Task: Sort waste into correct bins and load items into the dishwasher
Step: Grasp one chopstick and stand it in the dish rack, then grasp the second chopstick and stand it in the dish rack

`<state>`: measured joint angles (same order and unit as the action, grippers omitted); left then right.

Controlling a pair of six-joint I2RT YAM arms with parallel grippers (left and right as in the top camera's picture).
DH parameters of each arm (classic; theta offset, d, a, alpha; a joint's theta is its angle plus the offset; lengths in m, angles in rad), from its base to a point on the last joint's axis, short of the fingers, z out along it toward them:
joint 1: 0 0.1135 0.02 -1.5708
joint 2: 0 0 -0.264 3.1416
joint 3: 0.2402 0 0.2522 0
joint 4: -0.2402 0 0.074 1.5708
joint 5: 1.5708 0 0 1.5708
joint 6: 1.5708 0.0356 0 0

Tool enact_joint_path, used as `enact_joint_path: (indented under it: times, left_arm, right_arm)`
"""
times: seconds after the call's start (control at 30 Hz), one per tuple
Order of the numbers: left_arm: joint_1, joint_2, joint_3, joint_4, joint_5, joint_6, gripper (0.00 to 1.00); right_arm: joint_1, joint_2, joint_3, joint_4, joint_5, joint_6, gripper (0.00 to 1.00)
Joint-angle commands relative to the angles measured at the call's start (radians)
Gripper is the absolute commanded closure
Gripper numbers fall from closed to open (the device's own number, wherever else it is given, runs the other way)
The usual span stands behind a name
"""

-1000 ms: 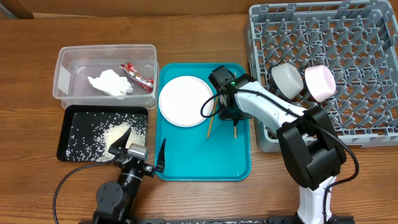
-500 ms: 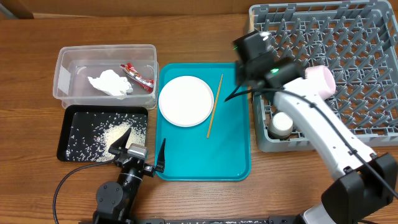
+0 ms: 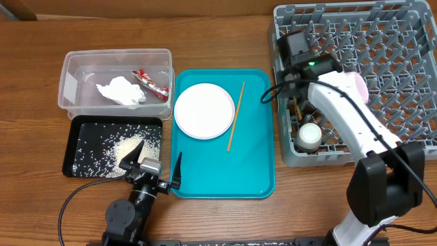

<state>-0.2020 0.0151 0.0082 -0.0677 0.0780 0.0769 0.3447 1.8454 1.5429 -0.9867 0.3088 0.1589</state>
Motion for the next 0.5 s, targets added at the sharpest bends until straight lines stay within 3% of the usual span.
enact_joint_path:
  times: [0.0, 0.13, 0.3, 0.47]
  left_arm:
    - [0.007, -0.009, -0.003, -0.003, -0.003, -0.017, 0.00]
    - [0.007, -0.009, -0.003, -0.003, -0.003, -0.017, 0.00]
    - [0.007, -0.009, -0.003, -0.003, -0.003, -0.017, 0.00]
    - [0.007, -0.009, -0.003, -0.003, -0.003, -0.017, 0.00]
  right_arm:
    - [0.090, -0.073, 0.026, -0.033, -0.135, 0.099, 0.54]
    - [0.189, -0.059, 0.005, -0.040, -0.340, 0.334, 0.49]
    - [0.284, -0.032, -0.101, 0.054, -0.333, 0.588, 0.49]
    - [0.328, -0.009, -0.232, 0.174, -0.321, 0.710, 0.56]
